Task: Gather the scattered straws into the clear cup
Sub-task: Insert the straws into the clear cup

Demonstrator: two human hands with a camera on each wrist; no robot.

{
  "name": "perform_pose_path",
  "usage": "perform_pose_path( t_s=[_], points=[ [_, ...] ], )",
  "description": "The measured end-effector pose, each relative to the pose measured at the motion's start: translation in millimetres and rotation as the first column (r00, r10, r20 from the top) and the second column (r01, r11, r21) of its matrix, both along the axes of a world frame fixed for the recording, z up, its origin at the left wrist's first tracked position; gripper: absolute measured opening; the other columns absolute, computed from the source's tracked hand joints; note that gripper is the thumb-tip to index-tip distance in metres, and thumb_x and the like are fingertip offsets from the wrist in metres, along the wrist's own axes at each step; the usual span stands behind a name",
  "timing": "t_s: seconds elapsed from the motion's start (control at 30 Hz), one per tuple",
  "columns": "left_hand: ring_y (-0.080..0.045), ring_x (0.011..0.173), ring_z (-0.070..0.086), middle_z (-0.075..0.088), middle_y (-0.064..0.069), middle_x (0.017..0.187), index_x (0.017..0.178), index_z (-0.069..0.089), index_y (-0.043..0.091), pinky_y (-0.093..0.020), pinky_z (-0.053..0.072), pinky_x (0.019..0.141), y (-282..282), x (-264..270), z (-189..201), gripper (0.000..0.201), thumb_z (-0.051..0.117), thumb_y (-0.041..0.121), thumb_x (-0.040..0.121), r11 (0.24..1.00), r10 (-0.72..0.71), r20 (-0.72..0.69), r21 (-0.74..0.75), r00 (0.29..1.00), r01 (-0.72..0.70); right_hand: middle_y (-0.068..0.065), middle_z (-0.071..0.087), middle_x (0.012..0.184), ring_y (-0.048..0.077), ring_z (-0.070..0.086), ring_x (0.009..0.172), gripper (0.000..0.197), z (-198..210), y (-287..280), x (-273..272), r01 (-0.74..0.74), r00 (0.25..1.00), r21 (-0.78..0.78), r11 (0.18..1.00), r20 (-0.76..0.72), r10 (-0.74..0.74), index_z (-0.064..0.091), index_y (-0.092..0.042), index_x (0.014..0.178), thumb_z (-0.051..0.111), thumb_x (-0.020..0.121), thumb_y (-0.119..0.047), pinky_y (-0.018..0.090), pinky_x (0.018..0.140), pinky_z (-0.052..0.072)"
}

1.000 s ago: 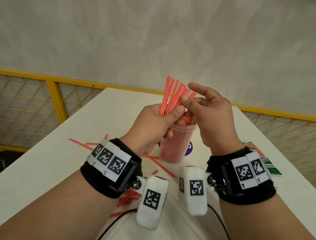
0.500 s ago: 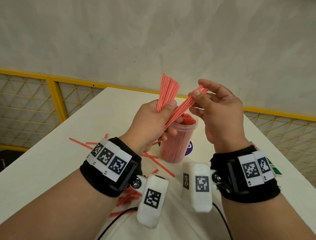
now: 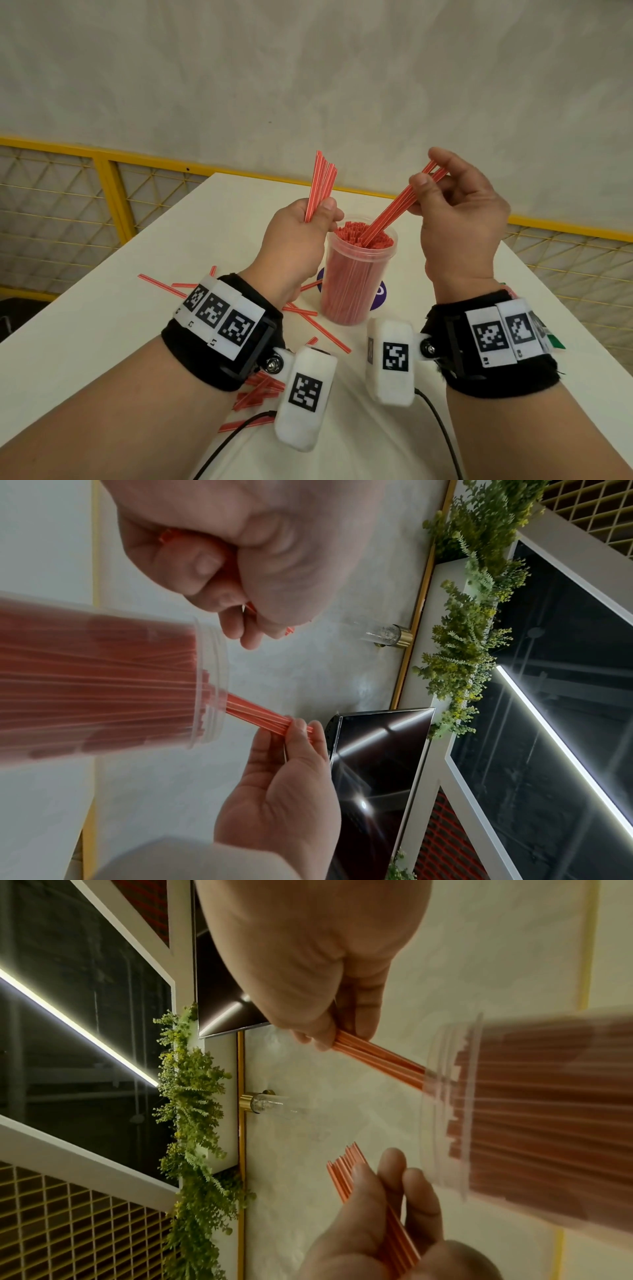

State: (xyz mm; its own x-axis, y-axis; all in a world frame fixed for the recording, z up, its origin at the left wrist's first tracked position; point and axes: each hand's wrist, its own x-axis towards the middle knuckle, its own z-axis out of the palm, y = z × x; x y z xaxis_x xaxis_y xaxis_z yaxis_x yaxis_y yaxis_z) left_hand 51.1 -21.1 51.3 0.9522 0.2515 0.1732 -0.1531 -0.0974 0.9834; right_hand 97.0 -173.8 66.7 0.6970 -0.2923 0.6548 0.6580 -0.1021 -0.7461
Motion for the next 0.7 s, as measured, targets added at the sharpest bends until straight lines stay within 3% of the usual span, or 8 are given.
perform_pose_path(
  t_s=[0.1, 0.2, 0.27, 0.33, 0.43, 0.53, 0.6, 0.7],
  points=[
    [0.000, 0.051, 0.049, 0.064, 0.012, 0.084, 0.090, 0.066, 0.027, -0.056, 0.044, 0.098, -0.5, -0.4, 0.2, 0.027, 0.046, 0.041, 0.100, 1.000, -0.006, -0.008, 0.011, 1.000, 0.006, -0.005, 0.054, 0.066, 0.030, 0.064, 0.071, 0.033, -2.9, 0.9, 2.6, 0.016, 1.000, -0.099, 0.995, 0.002, -0.016, 0.066, -0.043, 0.099, 0.068, 0.085, -0.014, 0.049, 0.076, 0.057],
    [-0.001, 0.054, 0.048, 0.065, 0.011, 0.085, 0.090, 0.066, 0.028, -0.056, 0.045, 0.098, -0.5, -0.1, -0.4, 0.026, 0.046, 0.041, 0.100, 1.000, -0.005, -0.014, 0.014, 1.000, 0.006, -0.014, 0.058, 0.063, 0.012, 0.062, 0.067, 0.029, -7.7, 3.0, 5.7, -0.055, 0.993, -0.221, 0.974, -0.117, 0.030, 0.070, -0.040, 0.098, 0.070, 0.083, -0.014, 0.042, 0.077, 0.057],
    [-0.002, 0.055, 0.048, 0.065, 0.011, 0.085, 0.090, 0.066, 0.028, -0.055, 0.046, 0.097, -0.6, 0.5, -1.1, 0.026, 0.046, 0.041, 0.100, 1.000, -0.004, -0.011, 0.015, 1.000, 0.005, -0.019, 0.068, 0.079, 0.004, 0.065, 0.082, 0.018, -13.1, 6.1, 5.7, -0.120, 0.966, -0.408, 0.905, -0.258, 0.013, 0.075, -0.033, 0.094, 0.070, 0.083, -0.019, 0.036, 0.087, 0.054],
    [-0.002, 0.055, 0.048, 0.065, 0.011, 0.085, 0.090, 0.066, 0.029, -0.055, 0.046, 0.096, -0.5, 0.9, -1.6, 0.026, 0.045, 0.042, 0.100, 1.000, -0.007, -0.008, 0.022, 1.000, 0.007, -0.012, 0.068, 0.114, 0.004, 0.060, 0.108, 0.015, -18.6, 7.7, 4.7, -0.189, 0.929, -0.550, 0.813, -0.368, -0.033, 0.077, -0.030, 0.092, 0.070, 0.083, -0.022, 0.033, 0.100, 0.046],
    [-0.002, 0.053, 0.048, 0.065, 0.011, 0.085, 0.090, 0.066, 0.028, -0.056, 0.046, 0.096, 0.2, 1.5, -2.0, 0.026, 0.045, 0.041, 0.100, 1.000, -0.011, -0.001, 0.021, 1.000, 0.011, -0.004, 0.058, 0.135, 0.007, 0.052, 0.122, 0.010, -17.7, 9.1, 4.4, -0.219, 0.894, -0.481, 0.849, -0.448, -0.024, 0.078, -0.031, 0.085, 0.070, 0.083, -0.025, 0.031, 0.104, 0.041],
    [0.001, 0.049, 0.049, 0.065, 0.011, 0.083, 0.089, 0.066, 0.028, -0.056, 0.045, 0.097, 0.5, 1.4, -2.4, 0.026, 0.047, 0.041, 0.100, 1.000, -0.014, 0.000, 0.004, 1.000, 0.014, -0.005, 0.062, 0.130, 0.004, 0.054, 0.119, 0.010, -17.5, 7.7, 4.9, -0.185, 0.898, -0.306, 0.934, -0.439, 0.034, 0.075, -0.038, 0.076, 0.072, 0.081, -0.029, 0.033, 0.103, 0.042],
    [0.001, 0.049, 0.049, 0.064, 0.011, 0.082, 0.087, 0.066, 0.029, -0.055, 0.047, 0.095, 0.7, 1.6, -3.2, 0.026, 0.047, 0.042, 0.100, 1.000, -0.015, -0.002, 0.009, 1.000, 0.015, -0.007, 0.063, 0.125, 0.007, 0.056, 0.115, 0.015, -20.1, 6.5, 5.9, -0.203, 0.882, -0.334, 0.920, -0.470, 0.024, 0.073, -0.038, 0.082, 0.074, 0.079, -0.024, 0.027, 0.096, 0.044],
    [0.000, 0.049, 0.048, 0.059, 0.013, 0.075, 0.086, 0.067, 0.028, -0.036, 0.050, 0.070, 2.3, 4.2, -5.2, 0.028, 0.047, 0.043, 0.099, 1.000, -0.010, 0.003, 0.010, 1.000, 0.010, -0.005, 0.069, 0.111, 0.012, 0.063, 0.106, 0.016, -22.3, 5.4, 8.6, -0.200, 0.863, -0.298, 0.933, -0.504, 0.024, 0.073, -0.034, 0.093, 0.076, 0.078, -0.027, 0.028, 0.089, 0.050]
  ],
)
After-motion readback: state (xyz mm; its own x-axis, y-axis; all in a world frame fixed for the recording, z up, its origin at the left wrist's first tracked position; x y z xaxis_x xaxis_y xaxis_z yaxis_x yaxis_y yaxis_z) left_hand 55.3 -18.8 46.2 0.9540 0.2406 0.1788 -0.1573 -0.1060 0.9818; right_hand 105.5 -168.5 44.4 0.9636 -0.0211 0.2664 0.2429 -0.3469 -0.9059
